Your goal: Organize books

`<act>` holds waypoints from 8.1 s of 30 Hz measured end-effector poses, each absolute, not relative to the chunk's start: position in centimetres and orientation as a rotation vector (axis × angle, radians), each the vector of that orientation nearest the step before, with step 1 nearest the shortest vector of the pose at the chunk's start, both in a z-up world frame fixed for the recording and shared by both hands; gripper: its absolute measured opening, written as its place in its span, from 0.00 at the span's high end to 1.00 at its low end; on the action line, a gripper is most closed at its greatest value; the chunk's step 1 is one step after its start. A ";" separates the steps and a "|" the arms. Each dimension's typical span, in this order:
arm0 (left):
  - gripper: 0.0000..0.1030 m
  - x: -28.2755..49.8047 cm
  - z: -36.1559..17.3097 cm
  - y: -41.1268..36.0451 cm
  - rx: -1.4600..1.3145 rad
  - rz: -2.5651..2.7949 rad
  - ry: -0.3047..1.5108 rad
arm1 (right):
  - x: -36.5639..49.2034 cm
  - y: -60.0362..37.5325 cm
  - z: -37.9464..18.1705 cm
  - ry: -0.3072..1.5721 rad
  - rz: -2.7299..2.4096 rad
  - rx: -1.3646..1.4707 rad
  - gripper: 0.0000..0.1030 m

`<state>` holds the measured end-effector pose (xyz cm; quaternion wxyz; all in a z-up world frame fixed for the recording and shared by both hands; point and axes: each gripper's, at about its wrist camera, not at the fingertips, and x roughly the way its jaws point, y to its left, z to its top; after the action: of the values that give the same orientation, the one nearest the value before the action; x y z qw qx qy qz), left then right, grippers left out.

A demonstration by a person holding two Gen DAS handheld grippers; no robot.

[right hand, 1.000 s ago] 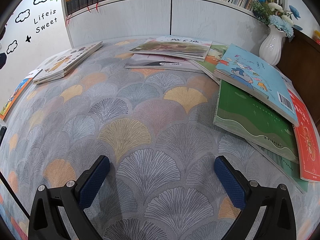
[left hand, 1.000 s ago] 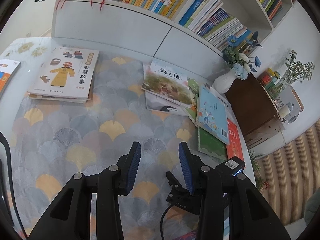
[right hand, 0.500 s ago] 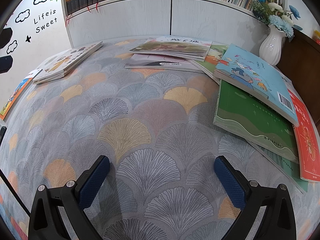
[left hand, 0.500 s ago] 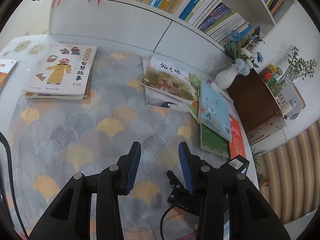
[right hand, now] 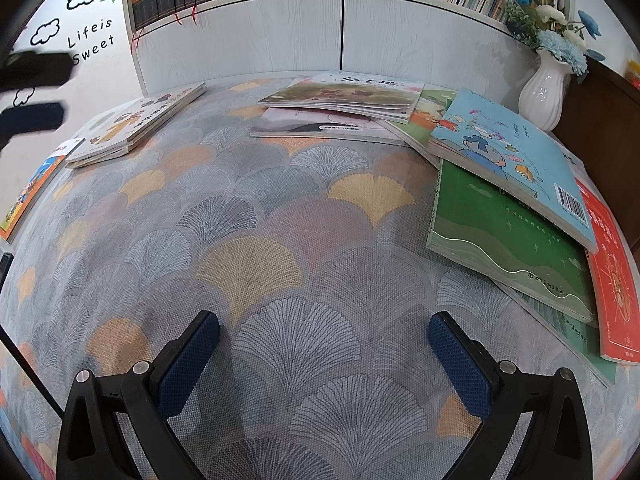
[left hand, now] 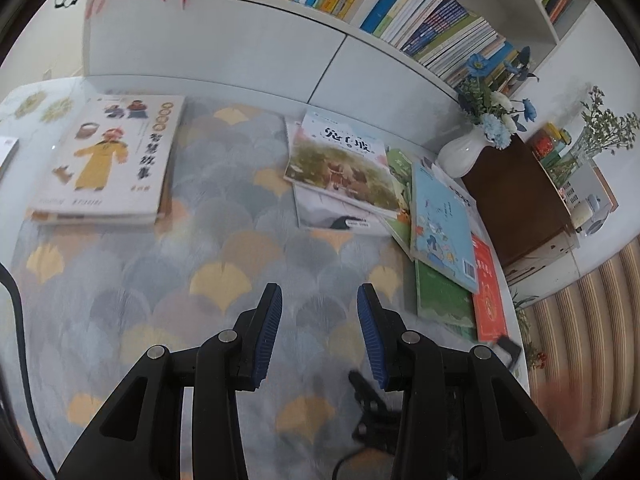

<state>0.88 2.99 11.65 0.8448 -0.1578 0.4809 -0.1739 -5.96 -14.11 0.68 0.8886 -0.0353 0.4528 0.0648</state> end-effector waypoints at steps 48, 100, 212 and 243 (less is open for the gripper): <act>0.65 27.6 3.2 -3.4 -0.343 -0.559 1.157 | 21.2 -20.4 3.9 1.102 -0.047 0.209 0.17; 0.70 -4.5 3.2 4.2 -0.718 -0.569 1.187 | -5.4 -21.3 0.6 1.267 0.344 0.466 0.45; 0.61 13.8 4.4 -16.9 -0.394 -0.503 1.246 | 8.6 -38.5 4.3 1.185 -0.083 0.317 0.52; 0.61 -5.3 3.3 0.5 -0.502 -0.341 1.271 | -4.7 -22.7 0.8 1.343 0.416 0.376 0.56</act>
<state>-5.27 0.49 3.30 0.7621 -0.2307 0.5842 -0.1570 -4.65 -22.71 0.84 0.7468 0.1719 0.6136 0.1903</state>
